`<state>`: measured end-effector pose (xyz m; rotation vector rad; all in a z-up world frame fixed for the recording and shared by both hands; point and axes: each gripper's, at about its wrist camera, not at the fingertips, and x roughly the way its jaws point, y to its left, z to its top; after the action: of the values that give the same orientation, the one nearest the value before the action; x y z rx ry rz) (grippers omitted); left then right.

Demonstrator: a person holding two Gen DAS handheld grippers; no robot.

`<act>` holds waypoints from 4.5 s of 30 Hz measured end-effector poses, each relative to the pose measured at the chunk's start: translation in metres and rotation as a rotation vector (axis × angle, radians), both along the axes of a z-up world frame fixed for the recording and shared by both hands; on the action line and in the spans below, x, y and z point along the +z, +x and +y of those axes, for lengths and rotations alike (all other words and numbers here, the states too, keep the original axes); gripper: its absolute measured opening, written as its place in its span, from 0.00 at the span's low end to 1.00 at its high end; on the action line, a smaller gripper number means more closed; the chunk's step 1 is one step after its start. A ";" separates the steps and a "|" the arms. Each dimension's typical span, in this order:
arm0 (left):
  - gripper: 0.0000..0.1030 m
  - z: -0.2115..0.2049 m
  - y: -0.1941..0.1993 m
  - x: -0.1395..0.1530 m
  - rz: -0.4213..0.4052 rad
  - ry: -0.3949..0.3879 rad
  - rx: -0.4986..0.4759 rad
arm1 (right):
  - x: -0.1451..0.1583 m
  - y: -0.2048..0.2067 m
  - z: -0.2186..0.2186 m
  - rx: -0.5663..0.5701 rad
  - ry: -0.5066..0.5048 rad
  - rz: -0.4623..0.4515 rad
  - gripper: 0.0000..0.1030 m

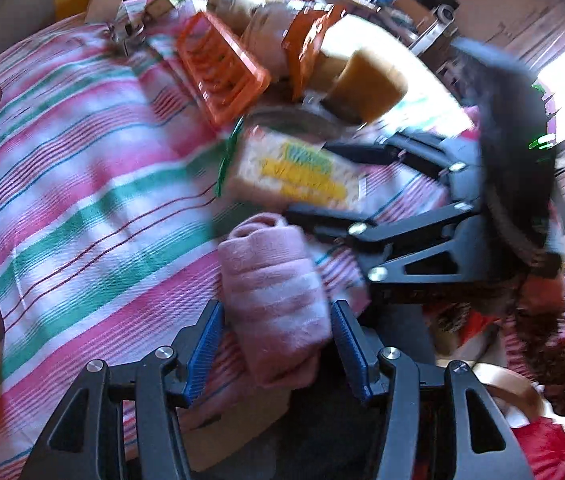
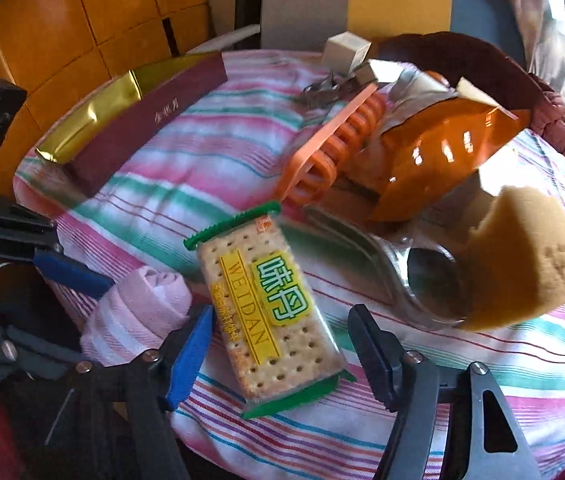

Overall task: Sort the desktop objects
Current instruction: 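Grasp the pink rolled sock with the left tool while the right tool grasps the WEIDAN cracker pack, then carry the sock and cracker pack over the gold tray with both tools, then open both tools to drop the sock and cracker pack into the tray, then move both tools back to the items and lower the left tool onto the orange rack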

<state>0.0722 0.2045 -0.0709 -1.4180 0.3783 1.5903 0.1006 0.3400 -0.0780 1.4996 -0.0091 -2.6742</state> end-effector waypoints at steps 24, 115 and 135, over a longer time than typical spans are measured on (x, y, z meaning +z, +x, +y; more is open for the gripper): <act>0.28 -0.004 -0.014 -0.003 -0.035 0.117 0.054 | 0.005 0.016 0.001 -0.199 -0.143 0.060 0.47; 0.49 -0.234 -0.195 0.062 0.313 0.170 0.872 | 0.093 -0.184 -0.200 0.037 -0.249 0.230 0.70; 0.49 -0.146 -0.124 0.062 0.300 0.225 0.701 | 0.086 -0.093 -0.120 -0.139 -0.244 0.301 0.73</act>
<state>-0.0517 0.0585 -0.0084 -1.1967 -0.1573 2.3383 0.0076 0.2197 0.0083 1.0550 -0.4199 -2.8506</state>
